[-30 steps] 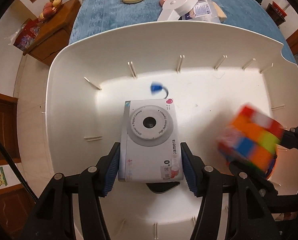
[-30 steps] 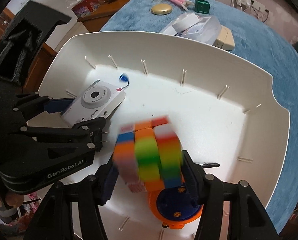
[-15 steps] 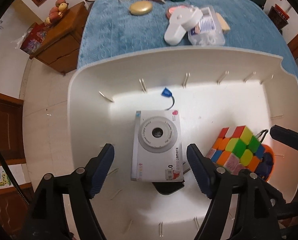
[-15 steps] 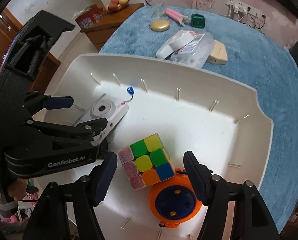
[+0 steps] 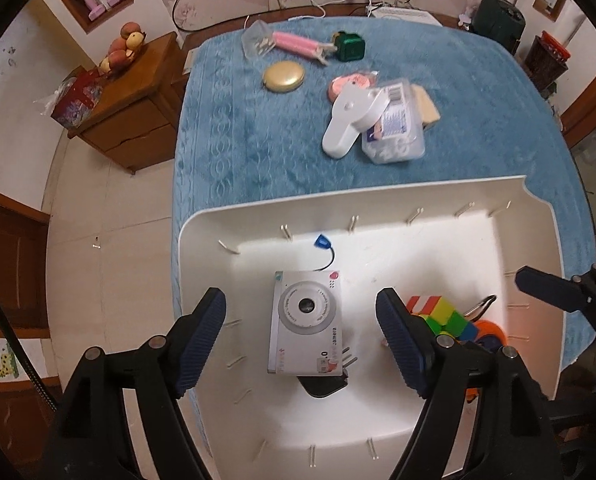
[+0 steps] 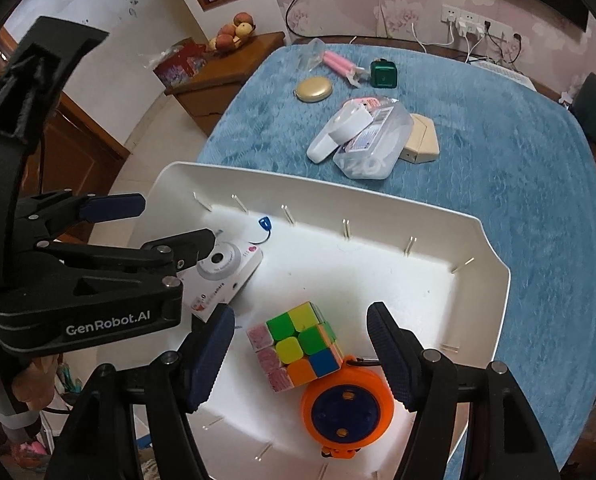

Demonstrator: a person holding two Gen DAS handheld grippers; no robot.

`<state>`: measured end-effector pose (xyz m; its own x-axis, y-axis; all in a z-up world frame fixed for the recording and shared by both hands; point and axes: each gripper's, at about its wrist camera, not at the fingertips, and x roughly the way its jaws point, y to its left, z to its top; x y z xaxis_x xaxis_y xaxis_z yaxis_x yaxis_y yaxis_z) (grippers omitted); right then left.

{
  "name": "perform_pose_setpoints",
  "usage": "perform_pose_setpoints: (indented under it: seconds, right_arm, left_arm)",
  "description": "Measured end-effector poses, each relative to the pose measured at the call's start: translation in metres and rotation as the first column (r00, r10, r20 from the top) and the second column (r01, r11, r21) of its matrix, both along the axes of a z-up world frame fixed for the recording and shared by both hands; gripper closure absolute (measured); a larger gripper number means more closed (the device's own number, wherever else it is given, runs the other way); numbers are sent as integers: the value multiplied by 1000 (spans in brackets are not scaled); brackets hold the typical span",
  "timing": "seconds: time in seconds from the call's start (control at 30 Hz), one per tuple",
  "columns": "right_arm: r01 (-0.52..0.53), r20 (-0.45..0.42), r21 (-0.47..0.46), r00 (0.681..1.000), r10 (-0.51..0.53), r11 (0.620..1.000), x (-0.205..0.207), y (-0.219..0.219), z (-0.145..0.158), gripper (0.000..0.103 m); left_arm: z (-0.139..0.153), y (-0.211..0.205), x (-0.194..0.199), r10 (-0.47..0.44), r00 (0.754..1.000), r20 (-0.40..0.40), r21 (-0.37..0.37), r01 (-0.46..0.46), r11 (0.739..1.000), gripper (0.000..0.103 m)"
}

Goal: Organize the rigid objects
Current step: 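Grasp the clear plastic box with the right tool while the left tool grasps the white tape measure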

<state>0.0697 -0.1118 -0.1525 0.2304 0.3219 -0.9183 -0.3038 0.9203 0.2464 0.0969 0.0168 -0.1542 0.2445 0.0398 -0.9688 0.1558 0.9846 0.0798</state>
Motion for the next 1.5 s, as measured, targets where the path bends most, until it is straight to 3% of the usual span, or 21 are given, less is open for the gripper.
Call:
perform_pose_setpoints:
  seconds: [0.27, 0.57, 0.87, 1.03, 1.27, 1.5]
  right_arm:
    - [61, 0, 48, 998, -61, 997, 22, -14, 13, 33]
    - [185, -19, 75, 983, -184, 980, 78, -35, 1, 33]
    - [338, -143, 162, 938, -317, 927, 136, -54, -46, 40]
    - [364, -203, 183, 923, -327, 913, 158, -50, -70, 41]
    - [398, -293, 201, 896, -333, 895, 178, -43, -99, 56]
    - [394, -320, 237, 895, -311, 888, 182, -40, -106, 62]
  left_arm:
    - [20, -5, 20, -31, 998, 57, -11, 31, 999, 23]
    - [13, -5, 69, -42, 995, 92, -18, 44, 999, 23]
    - [-14, -2, 116, -86, 995, 44, -86, 89, 992, 23]
    - [-27, -7, 131, -143, 989, 26, -99, 145, 984, 23]
    - [-50, -18, 143, -244, 969, -20, -110, 241, 964, 23]
    - [-71, -26, 157, -294, 953, -78, -116, 284, 952, 23]
